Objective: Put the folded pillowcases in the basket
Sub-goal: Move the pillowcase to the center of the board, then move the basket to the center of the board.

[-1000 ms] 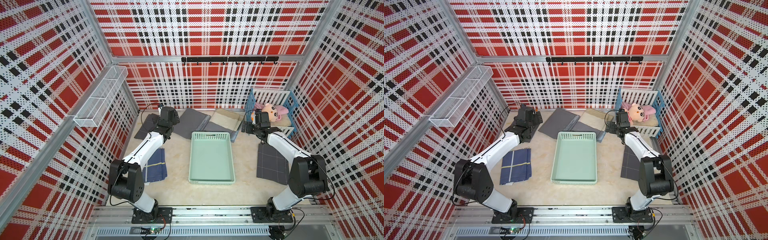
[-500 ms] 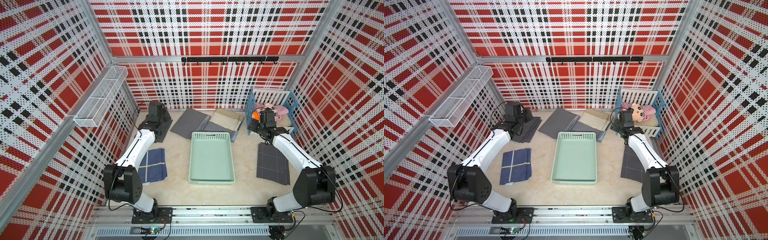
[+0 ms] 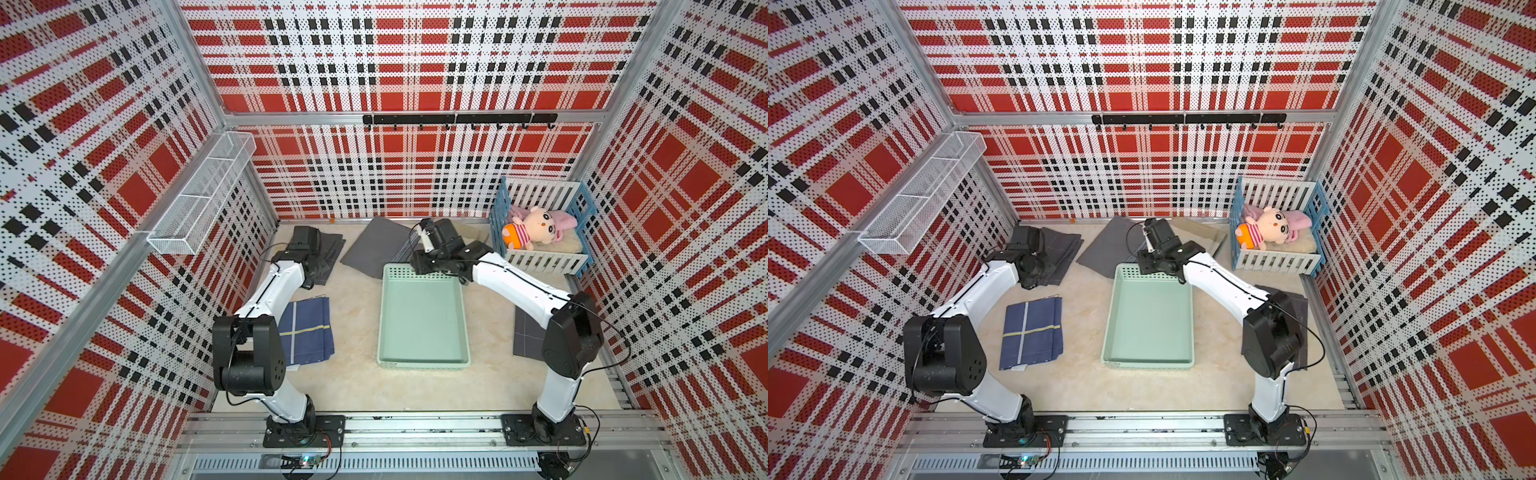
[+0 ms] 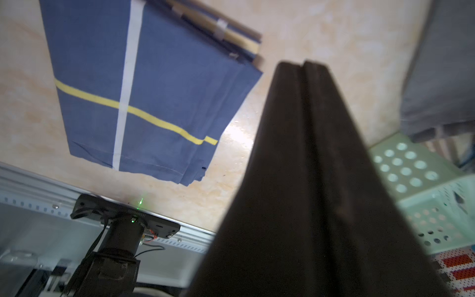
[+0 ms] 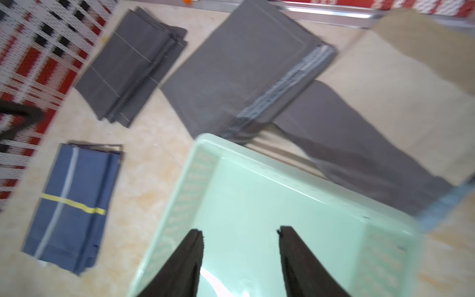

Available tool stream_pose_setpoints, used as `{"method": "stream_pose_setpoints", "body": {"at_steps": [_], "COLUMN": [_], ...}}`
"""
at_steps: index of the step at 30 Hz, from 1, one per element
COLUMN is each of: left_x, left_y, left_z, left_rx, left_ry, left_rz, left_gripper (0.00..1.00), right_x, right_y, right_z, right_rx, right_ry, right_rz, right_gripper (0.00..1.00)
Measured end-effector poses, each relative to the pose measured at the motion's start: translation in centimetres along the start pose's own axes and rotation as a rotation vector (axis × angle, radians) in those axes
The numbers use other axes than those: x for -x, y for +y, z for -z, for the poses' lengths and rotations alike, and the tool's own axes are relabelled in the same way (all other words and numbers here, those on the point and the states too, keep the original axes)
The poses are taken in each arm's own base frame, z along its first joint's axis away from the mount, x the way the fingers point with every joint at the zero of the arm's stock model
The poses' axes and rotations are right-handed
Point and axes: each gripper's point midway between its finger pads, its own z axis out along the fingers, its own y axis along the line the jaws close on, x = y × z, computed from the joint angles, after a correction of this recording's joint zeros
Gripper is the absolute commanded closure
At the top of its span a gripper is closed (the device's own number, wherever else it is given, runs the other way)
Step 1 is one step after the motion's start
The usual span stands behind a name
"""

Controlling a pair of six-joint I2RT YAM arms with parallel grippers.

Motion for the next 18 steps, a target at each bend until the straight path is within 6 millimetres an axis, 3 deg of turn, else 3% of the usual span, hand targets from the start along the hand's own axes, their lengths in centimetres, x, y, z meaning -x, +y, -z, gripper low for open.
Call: {"method": "stream_pose_setpoints", "body": {"at_steps": [4,7,15,18], "left_x": [-2.2,-3.3,-10.1,-11.9], "left_y": [1.6,1.9,3.8,3.5], "left_z": [-1.1,-1.9,-4.9,-5.1], "left_rx": [0.041,0.046,0.097,0.101], "left_ry": [0.071,0.110,0.302,0.334], "left_rz": [0.014,0.018,0.030,0.010], "left_gripper": [0.92,0.92,0.91,0.91], "right_x": [-0.4,-0.7,-4.2,-5.4], "right_y": [5.7,8.2,8.6,8.3], "right_z": [-2.7,-4.7,-8.5,-9.0], "right_rx": [0.092,0.159,0.197,0.188], "right_ry": [0.035,0.061,0.195,0.233], "right_rz": [0.127,0.157,0.152,0.146], "right_gripper": [0.44,0.44,0.42,0.43]}}
